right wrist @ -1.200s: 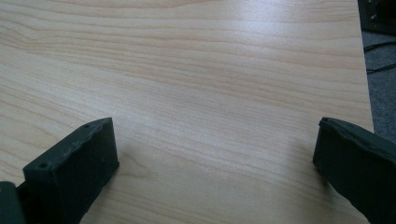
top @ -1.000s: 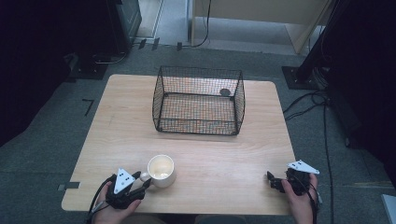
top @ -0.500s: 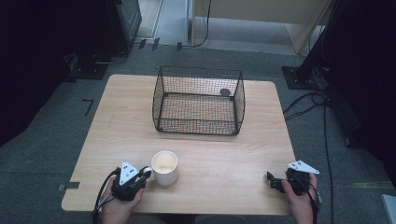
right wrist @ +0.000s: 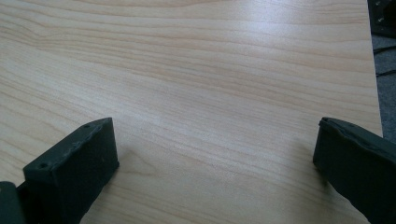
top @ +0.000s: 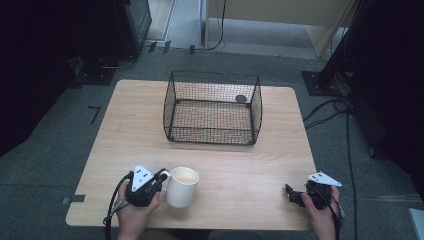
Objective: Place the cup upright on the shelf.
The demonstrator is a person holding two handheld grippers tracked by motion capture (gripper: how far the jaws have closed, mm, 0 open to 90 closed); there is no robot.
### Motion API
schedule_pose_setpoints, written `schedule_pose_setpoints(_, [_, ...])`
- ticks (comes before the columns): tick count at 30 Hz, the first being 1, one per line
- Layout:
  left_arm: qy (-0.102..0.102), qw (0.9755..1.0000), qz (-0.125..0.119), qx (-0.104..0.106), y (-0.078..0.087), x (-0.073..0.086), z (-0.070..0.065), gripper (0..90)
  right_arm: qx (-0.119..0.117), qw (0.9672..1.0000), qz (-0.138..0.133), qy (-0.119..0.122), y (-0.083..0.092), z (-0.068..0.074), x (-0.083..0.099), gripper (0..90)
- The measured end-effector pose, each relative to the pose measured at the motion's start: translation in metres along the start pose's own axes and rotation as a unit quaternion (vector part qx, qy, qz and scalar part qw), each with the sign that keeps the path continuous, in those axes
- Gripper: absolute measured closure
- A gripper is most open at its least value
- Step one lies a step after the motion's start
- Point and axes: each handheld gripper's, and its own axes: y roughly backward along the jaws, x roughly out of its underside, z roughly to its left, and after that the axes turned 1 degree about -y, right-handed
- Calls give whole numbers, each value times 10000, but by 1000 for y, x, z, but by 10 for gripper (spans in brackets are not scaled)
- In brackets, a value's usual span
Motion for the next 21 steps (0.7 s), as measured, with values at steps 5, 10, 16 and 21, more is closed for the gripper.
schedule_pose_setpoints(5, [-31,9997,-221,-37,-3,-14,-2,851,-16,10000,0,13,0,0,0,0])
schedule_pose_setpoints(10, [-70,9990,-428,-55,-7,-32,-3,851,-38,10000,2,26,0,0,0,0])
schedule_pose_setpoints(16, [-85,9983,-575,-12,-15,-52,-4,852,-46,10000,9,39,0,0,0,0])
schedule_pose_setpoints(21, [-110,9980,-615,34,-24,-66,-5,851,-62,10000,2,64,0,0,0,0])
